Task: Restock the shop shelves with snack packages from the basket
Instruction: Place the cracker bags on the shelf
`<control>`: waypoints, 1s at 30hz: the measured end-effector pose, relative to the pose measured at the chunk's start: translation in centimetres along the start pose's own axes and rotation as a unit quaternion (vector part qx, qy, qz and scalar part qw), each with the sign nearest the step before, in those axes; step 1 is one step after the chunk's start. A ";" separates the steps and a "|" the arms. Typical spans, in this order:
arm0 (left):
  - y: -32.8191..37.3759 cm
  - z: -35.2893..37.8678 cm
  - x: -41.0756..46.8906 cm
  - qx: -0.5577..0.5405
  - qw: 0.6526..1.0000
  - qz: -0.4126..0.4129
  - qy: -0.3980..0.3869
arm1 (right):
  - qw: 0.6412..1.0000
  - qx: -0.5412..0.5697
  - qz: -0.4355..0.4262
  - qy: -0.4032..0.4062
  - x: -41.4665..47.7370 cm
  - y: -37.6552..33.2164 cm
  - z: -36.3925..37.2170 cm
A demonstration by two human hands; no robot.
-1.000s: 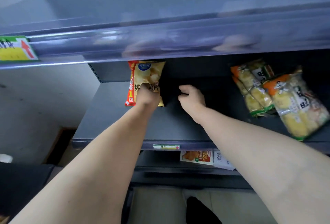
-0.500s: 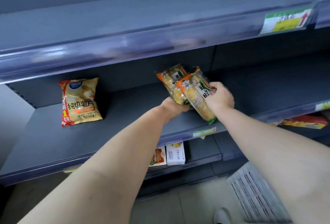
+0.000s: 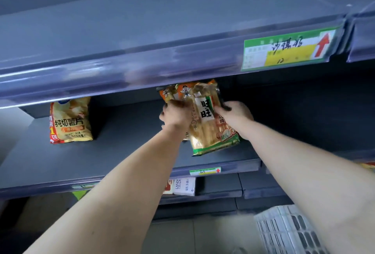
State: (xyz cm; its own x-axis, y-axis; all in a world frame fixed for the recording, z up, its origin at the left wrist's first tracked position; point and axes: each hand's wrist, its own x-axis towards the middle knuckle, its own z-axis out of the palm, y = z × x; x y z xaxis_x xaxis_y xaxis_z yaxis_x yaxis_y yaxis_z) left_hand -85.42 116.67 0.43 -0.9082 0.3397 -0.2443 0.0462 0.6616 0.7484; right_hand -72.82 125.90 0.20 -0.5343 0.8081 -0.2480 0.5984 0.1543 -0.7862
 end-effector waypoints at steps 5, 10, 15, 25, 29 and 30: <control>1.1 -2.0 2.5 -0.185 0.982 -0.026 -0.004 | 0.986 0.151 -0.048 -0.044 2.1 -4.2 0.6; -1.0 -2.3 3.5 -0.280 0.947 -0.081 -0.137 | 0.965 0.202 0.019 -0.166 2.5 -4.2 3.0; -2.0 -1.9 2.6 -0.281 0.939 -0.102 -0.171 | 0.970 0.192 0.085 -0.120 1.7 -2.7 3.0; -5.2 -2.7 2.3 -0.200 0.935 -0.069 -0.285 | 0.937 0.253 0.149 -0.191 0.7 -0.3 4.0; -4.8 -2.9 2.4 -0.210 0.938 0.037 -0.275 | 0.961 0.228 0.068 -0.142 1.1 -0.7 4.5; -4.4 -2.7 2.7 -0.216 0.940 0.054 -0.257 | 0.968 0.215 0.045 -0.123 1.4 -1.2 4.6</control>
State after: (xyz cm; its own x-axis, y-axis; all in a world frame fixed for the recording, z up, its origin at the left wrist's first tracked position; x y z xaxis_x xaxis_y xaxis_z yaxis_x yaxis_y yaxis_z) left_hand -89.24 112.86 -1.88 -0.5813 0.7416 -0.3349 -0.1479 0.3084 0.9397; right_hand -76.99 124.21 -1.79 -0.6491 0.6392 -0.4125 0.3741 -0.2039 -0.9047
